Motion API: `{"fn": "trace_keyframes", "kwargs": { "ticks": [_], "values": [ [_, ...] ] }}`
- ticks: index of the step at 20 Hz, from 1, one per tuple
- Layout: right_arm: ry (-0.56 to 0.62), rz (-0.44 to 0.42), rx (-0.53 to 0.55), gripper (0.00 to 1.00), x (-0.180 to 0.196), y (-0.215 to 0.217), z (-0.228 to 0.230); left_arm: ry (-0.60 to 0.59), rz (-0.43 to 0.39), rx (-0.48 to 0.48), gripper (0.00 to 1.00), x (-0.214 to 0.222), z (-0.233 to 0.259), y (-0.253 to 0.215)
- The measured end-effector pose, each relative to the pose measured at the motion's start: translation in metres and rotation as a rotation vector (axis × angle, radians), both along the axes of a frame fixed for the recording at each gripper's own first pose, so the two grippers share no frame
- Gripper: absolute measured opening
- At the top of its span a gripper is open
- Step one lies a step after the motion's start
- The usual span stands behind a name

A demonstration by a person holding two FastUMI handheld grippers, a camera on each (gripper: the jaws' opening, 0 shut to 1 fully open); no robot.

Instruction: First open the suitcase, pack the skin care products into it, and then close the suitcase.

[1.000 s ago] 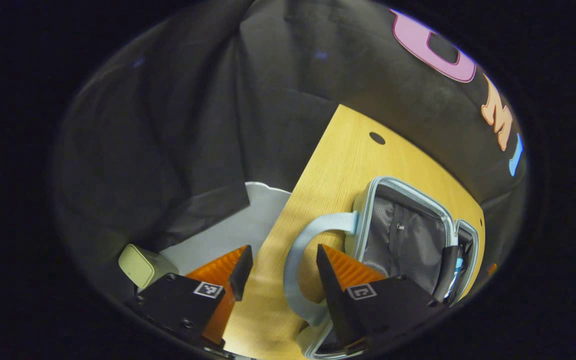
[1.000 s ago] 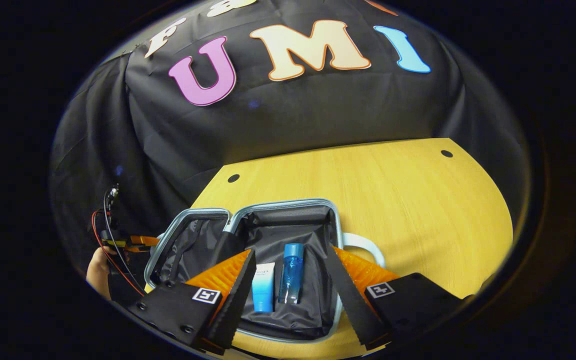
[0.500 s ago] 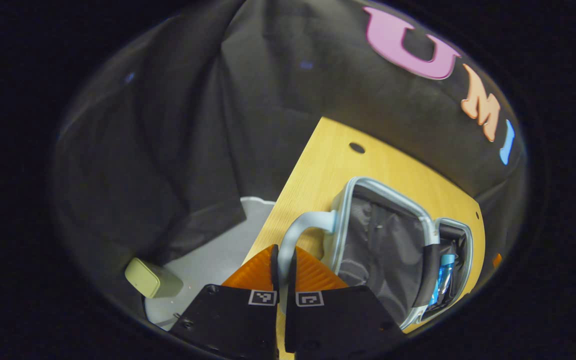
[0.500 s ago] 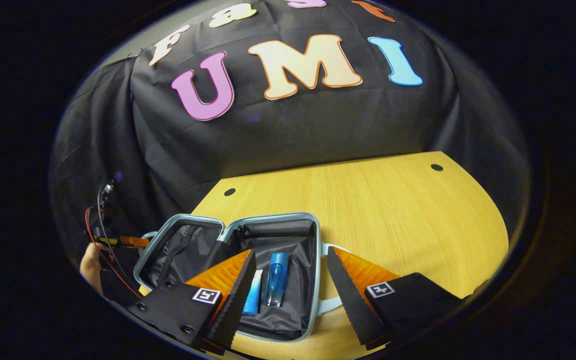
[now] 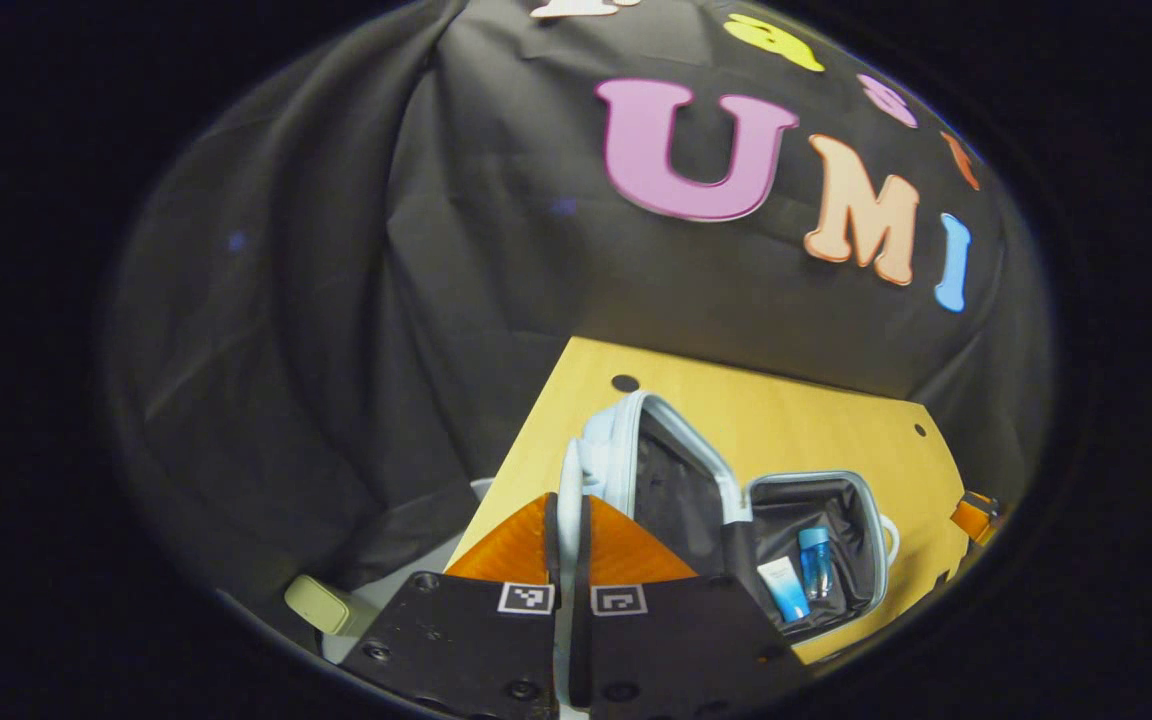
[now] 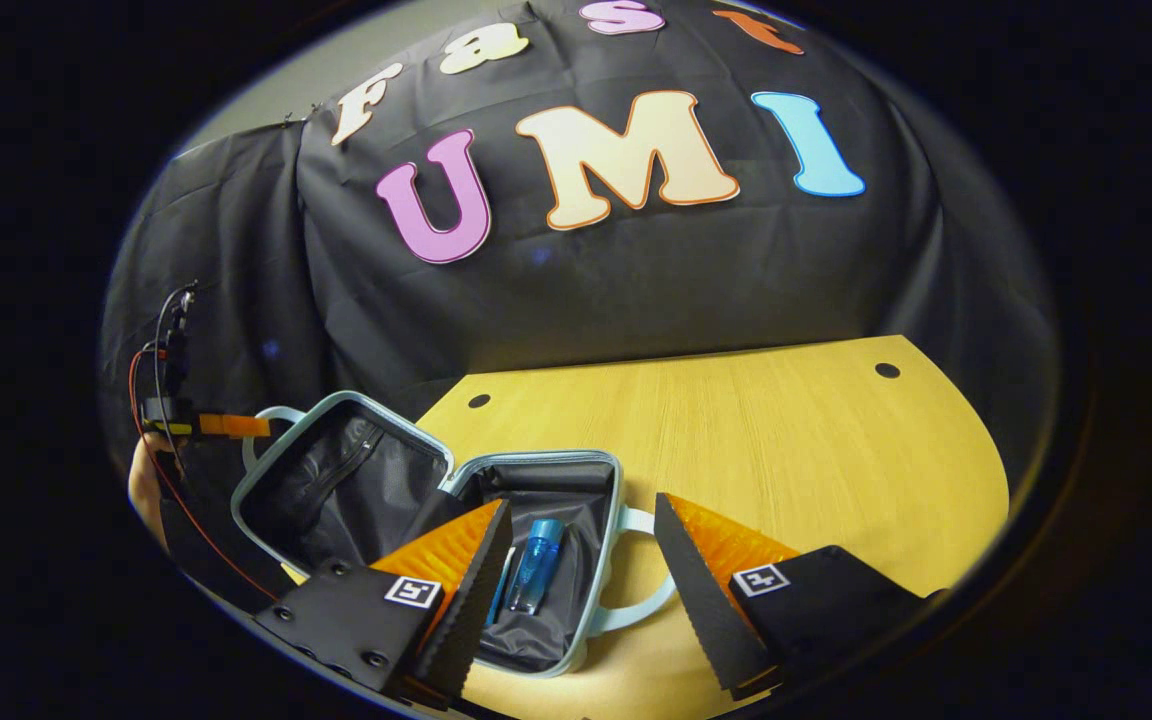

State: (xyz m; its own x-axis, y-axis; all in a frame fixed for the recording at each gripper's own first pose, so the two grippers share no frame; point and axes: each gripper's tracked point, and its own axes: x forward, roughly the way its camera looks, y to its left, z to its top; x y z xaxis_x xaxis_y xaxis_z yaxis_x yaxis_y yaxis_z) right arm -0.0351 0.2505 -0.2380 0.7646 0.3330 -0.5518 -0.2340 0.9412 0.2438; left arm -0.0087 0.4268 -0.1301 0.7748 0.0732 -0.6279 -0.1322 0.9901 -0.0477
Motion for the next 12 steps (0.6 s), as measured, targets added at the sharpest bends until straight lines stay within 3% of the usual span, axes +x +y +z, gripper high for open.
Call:
{"fn": "trace_keyframes", "kwargs": {
  "ticks": [5, 12],
  "values": [
    [-0.031, 0.023, 0.025, 0.90, 0.008, -0.034, 0.021, -0.073, -0.070, -0.020, 0.00, 0.007, 0.047, -0.074],
    [-0.045, 0.004, 0.052, 0.90, 0.006, -0.075, 0.030, -0.114, -0.227, -0.069, 0.00, 0.015, 0.065, -0.184]
  ]
}}
